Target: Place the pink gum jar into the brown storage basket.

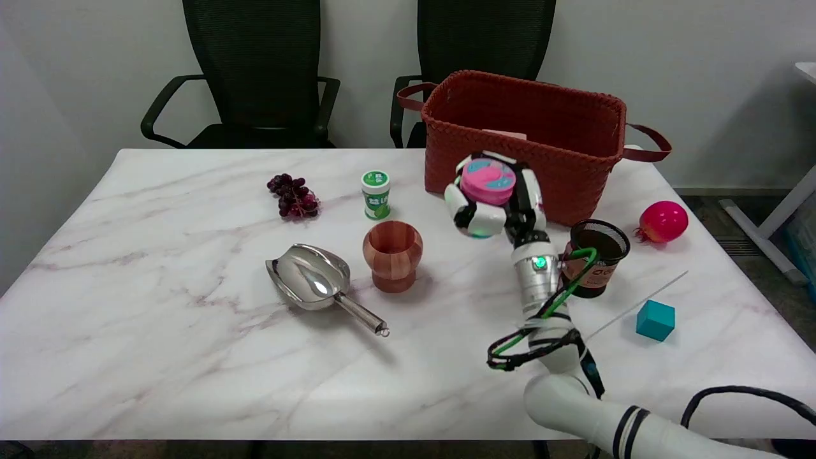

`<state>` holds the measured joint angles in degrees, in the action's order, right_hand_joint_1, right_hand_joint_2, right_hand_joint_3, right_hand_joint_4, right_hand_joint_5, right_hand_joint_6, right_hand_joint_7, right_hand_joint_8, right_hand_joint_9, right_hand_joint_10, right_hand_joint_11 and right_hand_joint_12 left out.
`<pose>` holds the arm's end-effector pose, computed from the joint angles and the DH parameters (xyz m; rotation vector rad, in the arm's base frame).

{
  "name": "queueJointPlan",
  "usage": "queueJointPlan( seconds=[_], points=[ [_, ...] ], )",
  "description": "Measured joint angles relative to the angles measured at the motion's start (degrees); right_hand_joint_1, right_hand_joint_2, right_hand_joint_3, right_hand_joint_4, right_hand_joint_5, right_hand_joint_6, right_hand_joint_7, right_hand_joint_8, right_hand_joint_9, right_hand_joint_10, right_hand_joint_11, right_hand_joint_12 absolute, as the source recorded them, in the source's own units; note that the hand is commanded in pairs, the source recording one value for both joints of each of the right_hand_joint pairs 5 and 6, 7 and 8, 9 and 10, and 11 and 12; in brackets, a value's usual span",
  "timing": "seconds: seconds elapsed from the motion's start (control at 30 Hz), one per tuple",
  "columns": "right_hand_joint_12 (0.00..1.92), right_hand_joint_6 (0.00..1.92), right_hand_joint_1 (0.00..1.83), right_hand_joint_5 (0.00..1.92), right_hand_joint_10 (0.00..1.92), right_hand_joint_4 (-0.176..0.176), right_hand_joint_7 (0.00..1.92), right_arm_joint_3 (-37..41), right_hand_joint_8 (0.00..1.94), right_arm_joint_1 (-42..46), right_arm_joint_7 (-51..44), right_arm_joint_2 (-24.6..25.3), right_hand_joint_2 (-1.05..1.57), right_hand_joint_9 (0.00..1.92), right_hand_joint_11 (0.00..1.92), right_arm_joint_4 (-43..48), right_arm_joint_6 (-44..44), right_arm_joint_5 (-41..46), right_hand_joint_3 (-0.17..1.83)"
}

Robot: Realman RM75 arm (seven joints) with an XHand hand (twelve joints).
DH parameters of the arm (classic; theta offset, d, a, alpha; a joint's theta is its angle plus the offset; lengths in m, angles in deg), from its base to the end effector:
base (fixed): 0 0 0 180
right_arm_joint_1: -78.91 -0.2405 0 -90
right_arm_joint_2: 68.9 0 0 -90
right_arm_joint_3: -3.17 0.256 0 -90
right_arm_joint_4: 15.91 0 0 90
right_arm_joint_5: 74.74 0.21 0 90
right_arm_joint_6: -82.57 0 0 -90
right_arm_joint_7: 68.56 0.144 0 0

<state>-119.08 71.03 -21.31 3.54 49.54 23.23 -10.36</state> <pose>-0.2828 -0.3384 0.2861 1.2574 -0.7461 1.5181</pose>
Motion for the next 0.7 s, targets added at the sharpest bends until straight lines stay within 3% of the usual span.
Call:
queueJointPlan(
  seconds=[0.27,0.57,0.7],
  points=[
    [1.23,1.33,1.18,1.33,1.39,0.0,1.47,4.24,1.47,-3.49,-2.76,-1.55,0.72,1.39,1.23,2.92,1.89,-2.48,1.44],
    [1.15,1.25,1.2,1.25,1.35,0.0,1.44,10.12,1.44,-10.27,-8.21,-3.87,0.62,1.35,1.15,3.27,9.82,-3.9,1.5],
    [1.09,1.18,1.22,1.18,1.31,0.0,1.41,11.9,1.41,-14.43,-10.54,-4.71,0.4,1.31,1.09,1.28,12.72,-4.3,1.68]
  ],
)
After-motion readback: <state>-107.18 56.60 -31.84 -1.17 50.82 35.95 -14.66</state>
